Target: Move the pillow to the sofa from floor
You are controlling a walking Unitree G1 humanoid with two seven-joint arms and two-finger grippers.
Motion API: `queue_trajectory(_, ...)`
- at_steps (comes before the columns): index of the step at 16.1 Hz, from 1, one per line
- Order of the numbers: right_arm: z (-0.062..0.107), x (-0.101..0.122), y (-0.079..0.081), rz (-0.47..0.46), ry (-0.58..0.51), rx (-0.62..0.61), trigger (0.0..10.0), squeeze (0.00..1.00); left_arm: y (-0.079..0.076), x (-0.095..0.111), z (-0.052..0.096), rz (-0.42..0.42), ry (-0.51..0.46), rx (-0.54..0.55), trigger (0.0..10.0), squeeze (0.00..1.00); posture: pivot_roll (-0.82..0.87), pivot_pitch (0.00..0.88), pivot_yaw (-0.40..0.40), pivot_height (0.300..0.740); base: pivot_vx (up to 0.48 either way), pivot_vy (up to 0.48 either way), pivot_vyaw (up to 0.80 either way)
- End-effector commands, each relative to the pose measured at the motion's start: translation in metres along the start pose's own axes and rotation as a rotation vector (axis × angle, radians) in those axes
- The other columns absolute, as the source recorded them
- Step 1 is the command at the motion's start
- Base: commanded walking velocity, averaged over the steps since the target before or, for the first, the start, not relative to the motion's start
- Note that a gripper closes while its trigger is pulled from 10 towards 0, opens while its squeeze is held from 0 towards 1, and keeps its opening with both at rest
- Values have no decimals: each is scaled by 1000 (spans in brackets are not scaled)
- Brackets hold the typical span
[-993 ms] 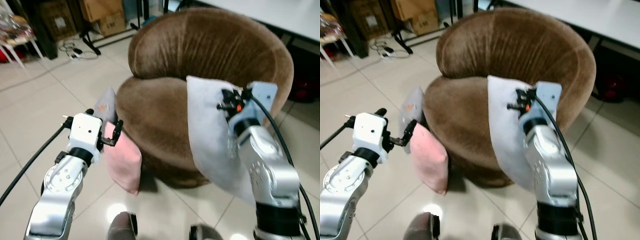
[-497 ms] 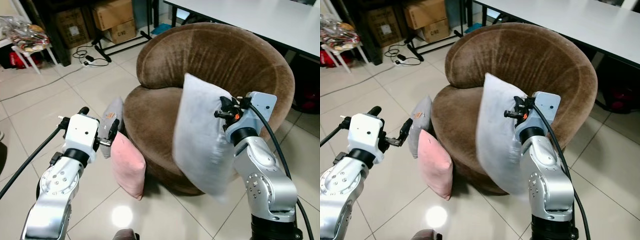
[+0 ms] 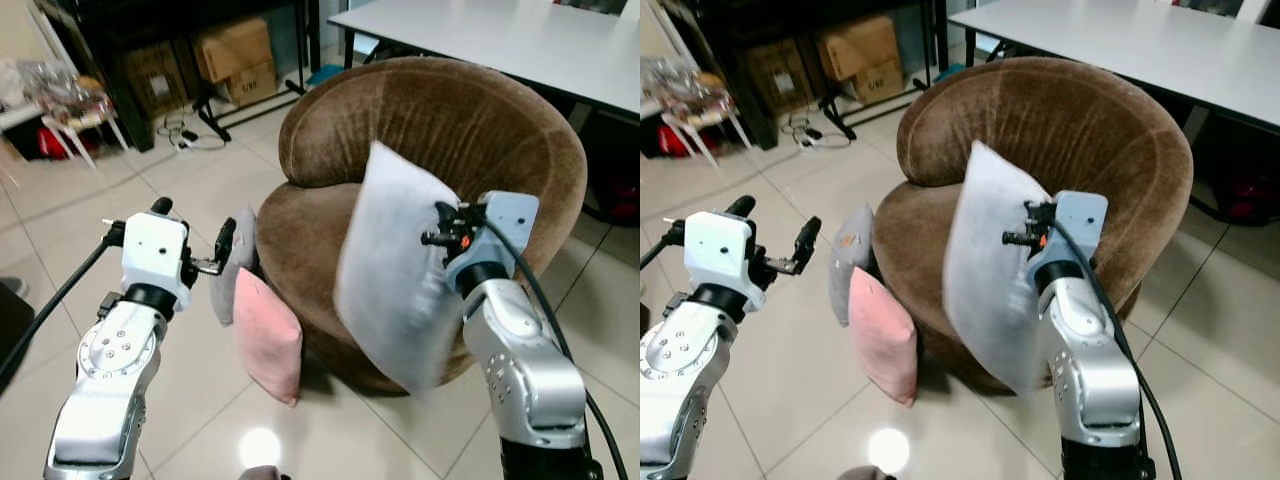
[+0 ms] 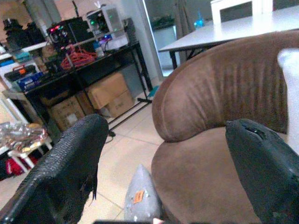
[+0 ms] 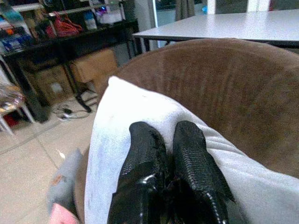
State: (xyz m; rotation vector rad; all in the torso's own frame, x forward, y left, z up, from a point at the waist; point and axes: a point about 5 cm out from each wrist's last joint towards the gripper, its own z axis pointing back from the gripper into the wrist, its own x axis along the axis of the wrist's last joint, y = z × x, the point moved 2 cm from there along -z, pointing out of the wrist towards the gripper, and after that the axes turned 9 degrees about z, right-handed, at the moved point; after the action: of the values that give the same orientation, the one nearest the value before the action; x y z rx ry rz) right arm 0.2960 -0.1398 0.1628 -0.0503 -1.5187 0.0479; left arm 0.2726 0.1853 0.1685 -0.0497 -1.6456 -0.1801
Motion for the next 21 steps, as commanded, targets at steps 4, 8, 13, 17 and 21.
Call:
queue_trajectory(4,1,11,6,9,-70,11,10000,0,6,-3,-1,-2,18,15,10000,0,-28,0,87,740,0,0,0)
queue_trajectory(8,-4,16,14,14,-89,90,10000,0,12,-7,9,0,20,83,10000,0,12,0,-7,740,0,0,0)
queue_trajectory(13,-10,19,14,6,-92,117,10000,0,9,-6,10,4,6,87,10000,0,5,0,-15,740,0,0,0)
queue_trajectory(17,-10,18,13,8,-86,96,10000,0,6,-4,7,-4,3,71,10000,0,2,0,-11,740,60,0,519)
queue_trajectory(21,-11,20,9,-18,-94,70,10000,0,7,-4,6,-13,4,68,10000,0,-7,0,-10,740,120,0,0)
